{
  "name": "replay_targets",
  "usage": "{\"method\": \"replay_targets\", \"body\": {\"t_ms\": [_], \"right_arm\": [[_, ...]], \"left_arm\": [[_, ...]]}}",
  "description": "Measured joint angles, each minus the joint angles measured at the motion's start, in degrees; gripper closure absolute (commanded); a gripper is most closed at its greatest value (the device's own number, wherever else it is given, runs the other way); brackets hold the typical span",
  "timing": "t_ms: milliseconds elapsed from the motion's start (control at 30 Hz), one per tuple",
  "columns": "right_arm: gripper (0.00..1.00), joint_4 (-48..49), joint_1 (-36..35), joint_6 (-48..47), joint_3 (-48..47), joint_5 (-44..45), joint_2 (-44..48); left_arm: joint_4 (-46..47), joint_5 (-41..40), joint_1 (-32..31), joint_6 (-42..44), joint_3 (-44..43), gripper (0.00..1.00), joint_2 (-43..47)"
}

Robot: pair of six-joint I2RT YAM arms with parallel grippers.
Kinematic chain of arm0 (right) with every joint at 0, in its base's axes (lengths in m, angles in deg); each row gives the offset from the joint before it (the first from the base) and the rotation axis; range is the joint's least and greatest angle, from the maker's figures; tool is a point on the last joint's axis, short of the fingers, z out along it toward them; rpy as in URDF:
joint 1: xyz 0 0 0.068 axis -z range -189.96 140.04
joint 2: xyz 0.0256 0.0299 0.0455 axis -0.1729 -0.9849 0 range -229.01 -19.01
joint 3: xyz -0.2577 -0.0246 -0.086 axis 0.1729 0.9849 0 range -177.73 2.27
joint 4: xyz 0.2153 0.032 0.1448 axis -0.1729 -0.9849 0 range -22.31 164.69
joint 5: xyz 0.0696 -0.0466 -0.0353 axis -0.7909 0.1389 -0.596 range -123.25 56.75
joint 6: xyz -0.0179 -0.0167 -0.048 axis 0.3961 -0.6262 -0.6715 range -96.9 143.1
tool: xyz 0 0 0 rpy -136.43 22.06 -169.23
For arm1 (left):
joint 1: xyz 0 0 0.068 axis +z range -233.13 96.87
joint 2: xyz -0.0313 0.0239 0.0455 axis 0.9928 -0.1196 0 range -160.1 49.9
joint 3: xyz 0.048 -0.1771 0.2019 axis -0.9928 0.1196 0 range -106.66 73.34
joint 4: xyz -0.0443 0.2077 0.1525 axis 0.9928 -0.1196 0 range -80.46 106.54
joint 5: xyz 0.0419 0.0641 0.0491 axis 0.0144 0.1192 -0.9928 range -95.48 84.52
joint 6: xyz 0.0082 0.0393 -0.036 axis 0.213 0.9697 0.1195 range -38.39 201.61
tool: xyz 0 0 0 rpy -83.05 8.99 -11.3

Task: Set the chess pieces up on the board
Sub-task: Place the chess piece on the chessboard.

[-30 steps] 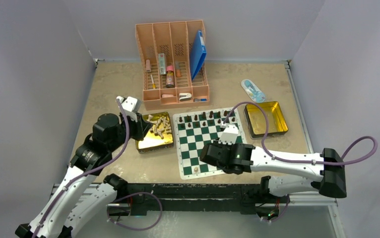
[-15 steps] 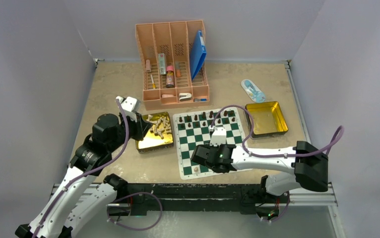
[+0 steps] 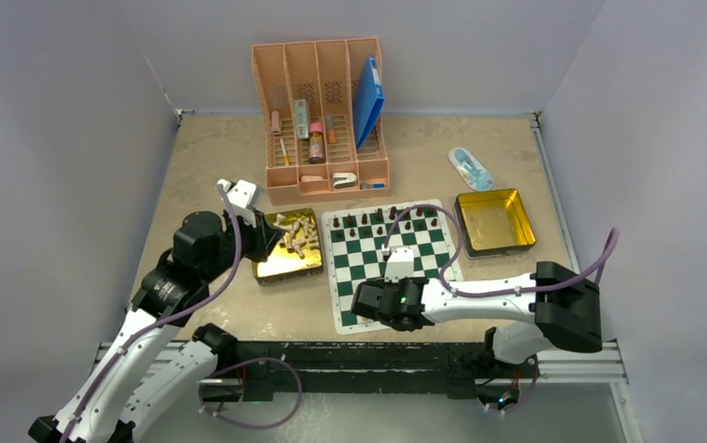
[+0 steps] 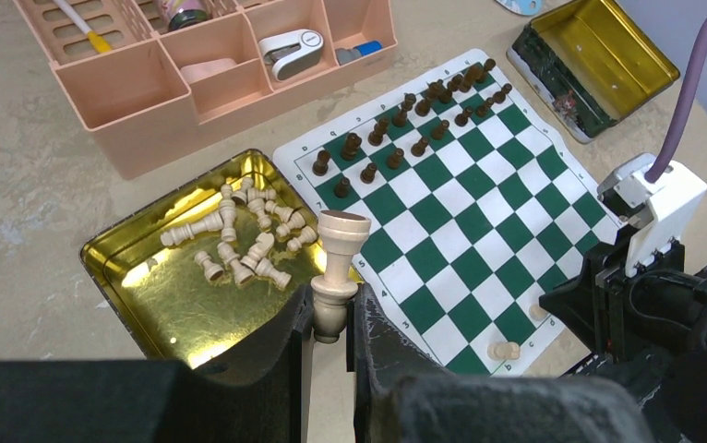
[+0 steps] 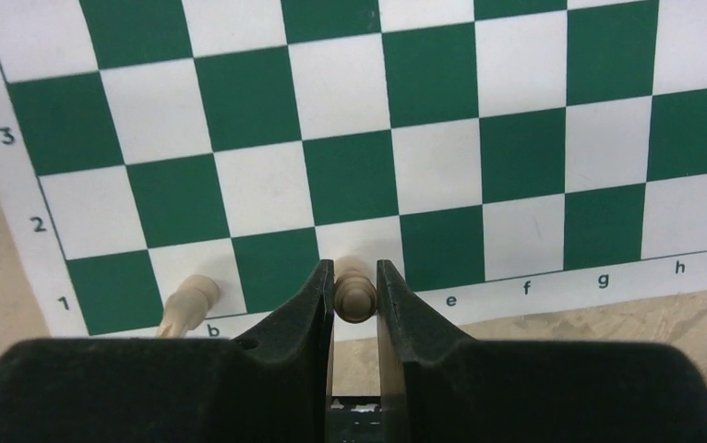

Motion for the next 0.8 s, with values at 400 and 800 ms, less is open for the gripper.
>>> {"method": "replay_targets", "body": {"t_ms": [400,800], "right_arm": [[0.84,-3.58,-2.82,4.0,-1.81,1.84,-3.06],[0.83,-4.42,-2.86,5.09,-1.27,1.9,-0.57]], "left_arm": [[-0.02,1.11,0.0,0.02,0.2,1.0,-0.87],[-0.02,1.11,0.0,0.0,0.2,1.0,-0.57]]}}
